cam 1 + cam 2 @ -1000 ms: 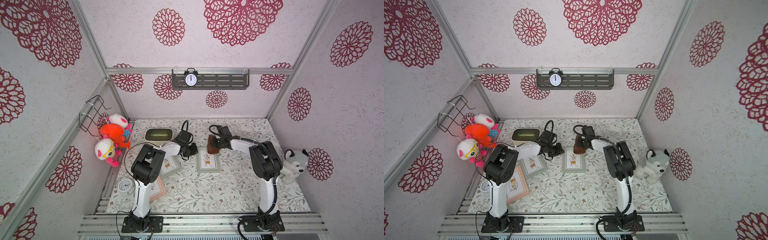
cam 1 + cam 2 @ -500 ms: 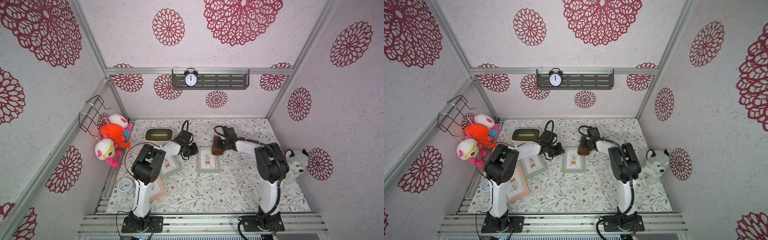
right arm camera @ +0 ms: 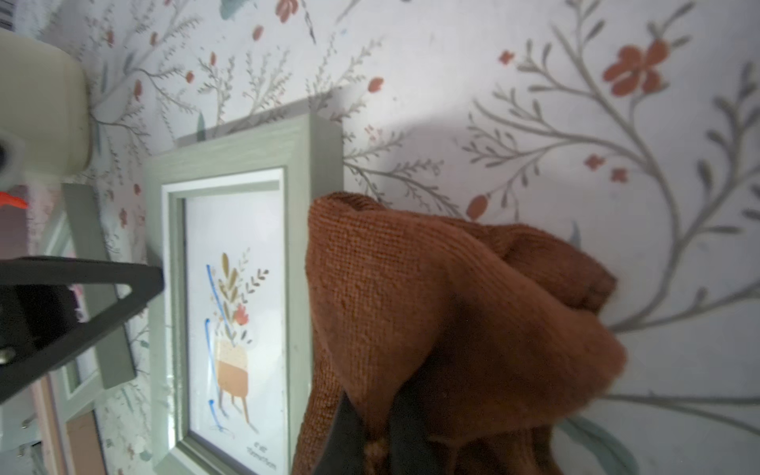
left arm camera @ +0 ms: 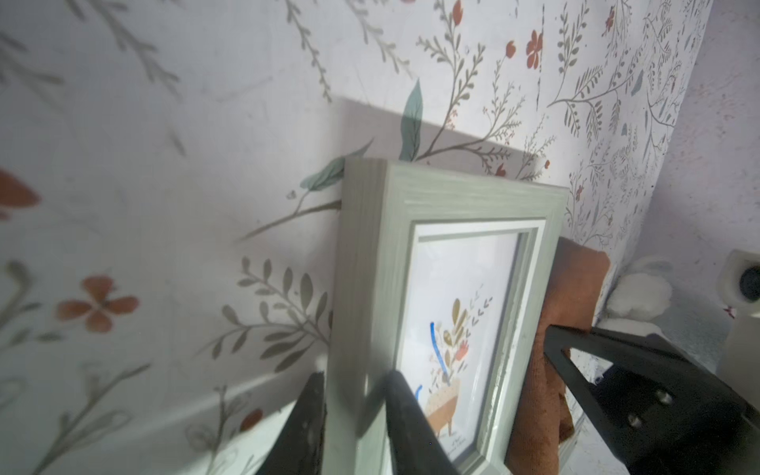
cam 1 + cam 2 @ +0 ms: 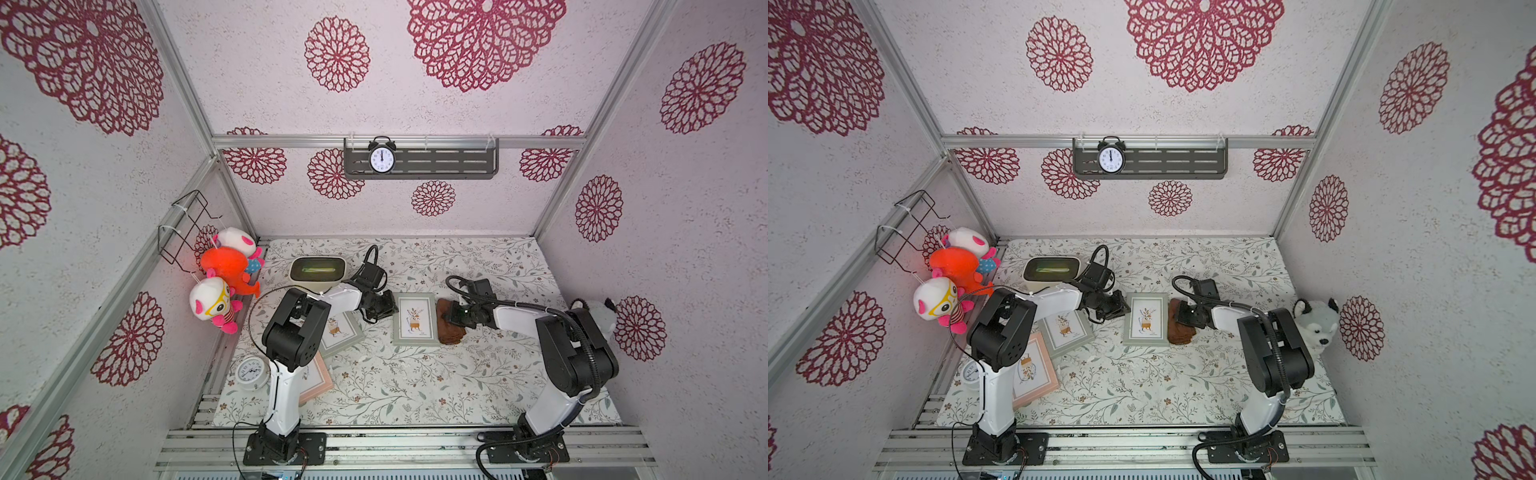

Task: Wipe the picture frame with a cloth
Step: Wipe the dirt from the picture frame.

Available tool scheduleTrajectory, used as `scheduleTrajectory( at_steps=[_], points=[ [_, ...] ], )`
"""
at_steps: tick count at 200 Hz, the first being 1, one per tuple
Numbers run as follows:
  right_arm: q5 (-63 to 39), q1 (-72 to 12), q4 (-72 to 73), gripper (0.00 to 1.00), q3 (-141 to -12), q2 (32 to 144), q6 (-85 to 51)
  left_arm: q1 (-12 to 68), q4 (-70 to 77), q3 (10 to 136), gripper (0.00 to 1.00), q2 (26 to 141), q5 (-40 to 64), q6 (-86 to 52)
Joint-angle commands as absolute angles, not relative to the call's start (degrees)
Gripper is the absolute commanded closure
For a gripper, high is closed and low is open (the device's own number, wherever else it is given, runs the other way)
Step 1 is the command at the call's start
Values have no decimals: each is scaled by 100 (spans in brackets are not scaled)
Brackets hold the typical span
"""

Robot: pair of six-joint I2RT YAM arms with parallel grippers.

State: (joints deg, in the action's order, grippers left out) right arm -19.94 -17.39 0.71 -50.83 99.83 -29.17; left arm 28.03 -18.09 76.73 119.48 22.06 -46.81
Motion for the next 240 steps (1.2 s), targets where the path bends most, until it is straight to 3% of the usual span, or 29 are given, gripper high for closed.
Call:
scheduleTrajectory(
  at_steps=[1,45,72,148,186,240],
  points=[
    [-2619,-1746,700,100,-5384,10278,-3011,2795,-2169,7468,74,12006,2285,-4785],
    [-3187,-1747,1141,100,-6438,11318,-2824,2674,-2310,7947,80,12389,2063,-4787],
    [-2882,-1645,1060,100,-6767,11636,-2703,2563,-2497,8223,81,12602,1738,-4814],
    [-1027,-1332,-651,100,-5764,9119,-2069,2535,-2314,7847,69,11736,2096,-4858],
    [-647,-2161,-800,100,-5188,8377,-2443,2598,-1693,7156,69,11439,2431,-5200],
    [-746,-3113,-480,100,-5471,9269,-2846,2629,-1387,7133,71,11449,2496,-5272]
  ],
)
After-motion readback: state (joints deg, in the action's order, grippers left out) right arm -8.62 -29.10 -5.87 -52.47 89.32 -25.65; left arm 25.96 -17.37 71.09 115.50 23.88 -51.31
